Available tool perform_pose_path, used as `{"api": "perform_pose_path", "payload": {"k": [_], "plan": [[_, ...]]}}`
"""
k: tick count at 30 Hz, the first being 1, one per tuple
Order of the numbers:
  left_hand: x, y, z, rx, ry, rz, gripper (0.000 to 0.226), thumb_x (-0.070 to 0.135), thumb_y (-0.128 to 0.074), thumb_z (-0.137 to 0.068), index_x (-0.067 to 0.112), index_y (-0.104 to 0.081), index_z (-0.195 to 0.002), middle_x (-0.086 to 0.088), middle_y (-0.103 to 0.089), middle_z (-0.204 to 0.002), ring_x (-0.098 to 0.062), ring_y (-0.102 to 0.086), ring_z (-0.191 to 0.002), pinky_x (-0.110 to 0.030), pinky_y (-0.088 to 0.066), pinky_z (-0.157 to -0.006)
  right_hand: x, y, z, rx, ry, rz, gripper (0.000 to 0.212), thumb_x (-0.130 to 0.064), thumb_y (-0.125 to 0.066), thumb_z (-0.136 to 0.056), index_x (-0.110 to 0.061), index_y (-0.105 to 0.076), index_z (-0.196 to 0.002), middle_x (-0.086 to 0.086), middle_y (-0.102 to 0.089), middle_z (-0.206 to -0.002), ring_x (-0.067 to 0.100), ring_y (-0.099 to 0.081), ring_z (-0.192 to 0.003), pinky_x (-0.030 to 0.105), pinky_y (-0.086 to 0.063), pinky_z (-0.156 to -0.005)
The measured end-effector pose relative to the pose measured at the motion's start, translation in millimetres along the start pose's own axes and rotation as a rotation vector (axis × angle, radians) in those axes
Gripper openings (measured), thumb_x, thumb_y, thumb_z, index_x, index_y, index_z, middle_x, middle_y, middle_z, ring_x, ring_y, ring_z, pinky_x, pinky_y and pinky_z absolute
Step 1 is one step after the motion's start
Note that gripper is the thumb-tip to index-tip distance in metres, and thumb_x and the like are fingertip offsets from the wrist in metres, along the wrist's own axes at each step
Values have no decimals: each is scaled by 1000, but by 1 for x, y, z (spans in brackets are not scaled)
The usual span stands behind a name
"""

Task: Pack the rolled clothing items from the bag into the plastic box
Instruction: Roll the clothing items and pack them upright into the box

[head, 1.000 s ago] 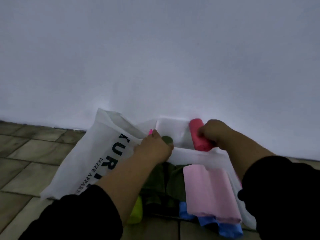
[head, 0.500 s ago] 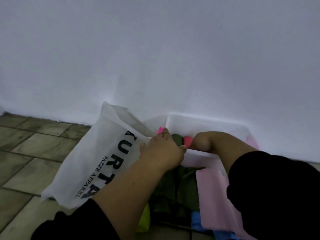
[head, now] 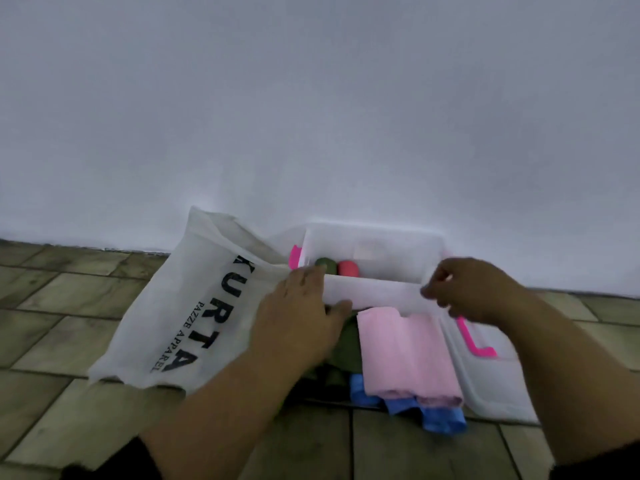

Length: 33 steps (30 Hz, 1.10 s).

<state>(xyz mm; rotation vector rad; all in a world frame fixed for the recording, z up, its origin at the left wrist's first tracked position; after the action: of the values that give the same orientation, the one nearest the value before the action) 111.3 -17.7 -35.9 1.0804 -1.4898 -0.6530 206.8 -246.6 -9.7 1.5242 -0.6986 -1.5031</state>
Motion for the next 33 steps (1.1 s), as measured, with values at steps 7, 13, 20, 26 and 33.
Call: {"api": "perform_pose_path", "payload": {"k": [7,13,20,26,33], "plan": [[-2,-98,132,-478,76,46,66,45,-45,-92,33,-14,-149,-1,-2,-159,-20,-4,-146,-37,-15,-115,42,-70,51,-98,-211,114,54,-43,-67,-77,-14,-52,-120,9,-62,-113,18,-56,-87,29,-46,-75],[-6,-93,148,-593,0,-242,79,53,-58,-74,37,-23,-143,0,-11,-156,-25,-14,-142,-47,-25,-108,53,-77,63,-80,-435,-355,36,-20,-69,-74,-7,-49,-100,8,-52,-82,25,-56,-73,33,-53,-58],[21,-69,146,-589,497,940,35,41,-63,-85,22,-64,-114,3,-69,-111,-13,-62,-97,-30,-49,-75,3,-51,85,240,-72,-180,41,-27,-72,-72,-16,-50,-105,5,-59,-95,21,-56,-82,31,-50,-59],[32,-55,127,-483,823,1749,63,57,-49,-87,2,-67,-110,-21,-70,-99,-33,-64,-90,-43,-50,-81,-71,-79,182,532,617,250,42,-23,-70,-53,-27,-58,-93,-5,-63,-91,25,-57,-78,35,-44,-60],[-11,-20,100,-70,488,1156,18,26,-53,-94,14,-63,-104,-4,-72,-91,-18,-63,-81,-34,-49,-76,-41,-148,204,312,719,439,47,-41,-81,-48,-36,-65,-91,-13,-68,-96,13,-65,-81,30,-51,-61]]}}
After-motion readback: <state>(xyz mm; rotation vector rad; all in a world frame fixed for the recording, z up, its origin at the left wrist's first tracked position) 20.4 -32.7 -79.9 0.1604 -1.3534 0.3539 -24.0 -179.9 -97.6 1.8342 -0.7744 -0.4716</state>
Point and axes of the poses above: each hand's wrist, its own z-axis away from the middle knuckle, its own y-axis out of the back of the hand, x = y × z, the point moved 9 cm from there along -z, towards the middle knuckle
